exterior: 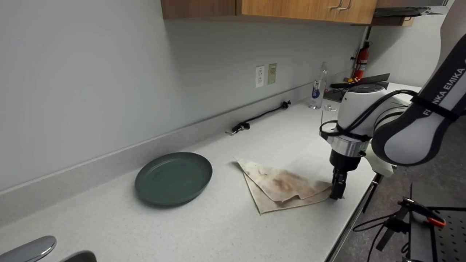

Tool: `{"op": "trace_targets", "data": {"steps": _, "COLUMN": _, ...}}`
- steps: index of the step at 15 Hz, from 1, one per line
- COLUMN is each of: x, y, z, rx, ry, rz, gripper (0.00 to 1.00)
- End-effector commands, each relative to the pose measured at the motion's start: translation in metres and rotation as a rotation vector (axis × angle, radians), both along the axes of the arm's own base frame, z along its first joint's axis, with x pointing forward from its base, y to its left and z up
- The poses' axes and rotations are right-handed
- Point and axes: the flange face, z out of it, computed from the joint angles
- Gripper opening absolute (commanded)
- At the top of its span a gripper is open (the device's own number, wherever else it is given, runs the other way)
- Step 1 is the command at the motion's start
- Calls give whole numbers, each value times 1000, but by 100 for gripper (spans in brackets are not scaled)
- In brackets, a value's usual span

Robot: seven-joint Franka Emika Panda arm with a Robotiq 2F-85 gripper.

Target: Fold the towel in triangles twice

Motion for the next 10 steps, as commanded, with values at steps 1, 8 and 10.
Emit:
{"op": "trace_targets", "data": {"steps": 1, "x": 10, "y": -1, "z": -3, "rx": 2, "ry": -22, "rz": -23, "gripper": 30}}
{"op": "trace_targets", "data": {"steps": 8, "x": 15, "y": -4, "z": 12, "rx": -17, "ry": -42, "rz": -12, "gripper": 0}}
{"op": "trace_targets", "data": {"steps": 10, "x": 13, "y": -9, "z": 20, "rx": -32, "ry": -29, "rz": 0, "gripper": 1}}
